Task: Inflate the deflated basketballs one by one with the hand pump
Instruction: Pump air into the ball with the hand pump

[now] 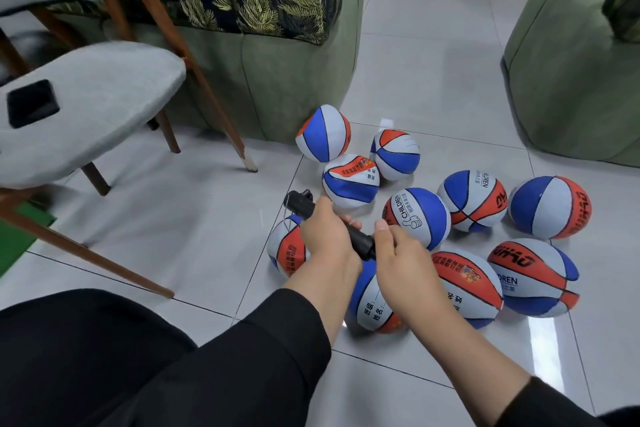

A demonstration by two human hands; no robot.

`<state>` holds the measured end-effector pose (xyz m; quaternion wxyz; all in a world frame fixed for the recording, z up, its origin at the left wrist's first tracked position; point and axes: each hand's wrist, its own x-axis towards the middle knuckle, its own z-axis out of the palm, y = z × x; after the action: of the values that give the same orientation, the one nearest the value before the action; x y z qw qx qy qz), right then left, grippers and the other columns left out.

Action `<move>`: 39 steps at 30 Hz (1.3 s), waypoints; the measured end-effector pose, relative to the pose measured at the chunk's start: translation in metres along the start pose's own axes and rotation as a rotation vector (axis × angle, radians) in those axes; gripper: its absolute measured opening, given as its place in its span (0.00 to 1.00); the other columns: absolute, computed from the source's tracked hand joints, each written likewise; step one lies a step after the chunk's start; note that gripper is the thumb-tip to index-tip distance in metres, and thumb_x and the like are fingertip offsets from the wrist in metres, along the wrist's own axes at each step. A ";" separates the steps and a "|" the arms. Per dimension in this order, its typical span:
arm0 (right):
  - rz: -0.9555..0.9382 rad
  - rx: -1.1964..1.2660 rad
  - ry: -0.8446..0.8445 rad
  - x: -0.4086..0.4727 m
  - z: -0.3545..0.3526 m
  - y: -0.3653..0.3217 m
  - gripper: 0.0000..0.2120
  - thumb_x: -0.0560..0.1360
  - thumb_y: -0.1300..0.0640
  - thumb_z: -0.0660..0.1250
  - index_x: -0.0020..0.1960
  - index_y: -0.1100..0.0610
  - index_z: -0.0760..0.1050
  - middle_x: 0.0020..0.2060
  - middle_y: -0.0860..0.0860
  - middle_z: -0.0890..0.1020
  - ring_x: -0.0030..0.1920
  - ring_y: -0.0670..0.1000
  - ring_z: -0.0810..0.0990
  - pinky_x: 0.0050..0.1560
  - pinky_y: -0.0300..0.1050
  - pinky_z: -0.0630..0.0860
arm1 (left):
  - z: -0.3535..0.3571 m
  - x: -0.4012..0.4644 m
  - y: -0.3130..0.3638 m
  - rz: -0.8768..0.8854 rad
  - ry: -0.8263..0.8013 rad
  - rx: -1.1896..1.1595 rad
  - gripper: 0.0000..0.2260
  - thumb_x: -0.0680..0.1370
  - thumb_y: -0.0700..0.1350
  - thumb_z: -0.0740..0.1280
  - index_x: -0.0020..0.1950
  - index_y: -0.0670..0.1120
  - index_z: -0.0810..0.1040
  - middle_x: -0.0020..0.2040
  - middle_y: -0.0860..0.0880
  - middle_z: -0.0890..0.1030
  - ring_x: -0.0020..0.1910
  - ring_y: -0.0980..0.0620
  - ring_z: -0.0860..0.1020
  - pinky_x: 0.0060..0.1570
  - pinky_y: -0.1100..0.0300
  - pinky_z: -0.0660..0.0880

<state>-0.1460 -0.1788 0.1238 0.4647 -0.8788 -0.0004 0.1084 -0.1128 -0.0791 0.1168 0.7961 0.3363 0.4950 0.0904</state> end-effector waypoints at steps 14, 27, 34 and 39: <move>0.027 0.055 0.077 -0.014 -0.011 0.013 0.16 0.85 0.45 0.52 0.47 0.52 0.72 0.39 0.50 0.78 0.43 0.50 0.76 0.45 0.50 0.71 | 0.001 0.024 0.020 0.097 -0.016 0.097 0.08 0.80 0.46 0.66 0.57 0.45 0.76 0.29 0.50 0.77 0.28 0.51 0.78 0.39 0.54 0.78; 0.011 0.028 0.019 -0.004 -0.006 0.009 0.16 0.85 0.45 0.51 0.49 0.51 0.73 0.38 0.50 0.78 0.42 0.52 0.76 0.43 0.51 0.69 | 0.001 0.022 0.024 0.124 0.026 0.082 0.06 0.79 0.45 0.65 0.55 0.46 0.75 0.33 0.47 0.78 0.26 0.52 0.75 0.35 0.56 0.77; 0.065 0.048 0.084 -0.010 -0.019 0.017 0.15 0.86 0.48 0.51 0.54 0.52 0.75 0.42 0.42 0.77 0.45 0.44 0.75 0.49 0.46 0.67 | 0.000 0.030 0.038 0.137 0.070 0.040 0.07 0.80 0.47 0.66 0.57 0.47 0.77 0.35 0.49 0.78 0.29 0.53 0.77 0.36 0.57 0.78; 0.034 0.043 0.070 -0.005 -0.012 0.012 0.18 0.86 0.48 0.49 0.56 0.56 0.75 0.43 0.50 0.77 0.46 0.52 0.73 0.47 0.47 0.68 | 0.003 0.005 -0.002 0.135 0.038 0.045 0.06 0.80 0.46 0.64 0.54 0.46 0.75 0.31 0.49 0.77 0.28 0.52 0.75 0.38 0.56 0.75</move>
<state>-0.1498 -0.1964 0.1216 0.4813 -0.8717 0.0333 0.0856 -0.1080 -0.0795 0.1125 0.7708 0.3851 0.4881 0.1389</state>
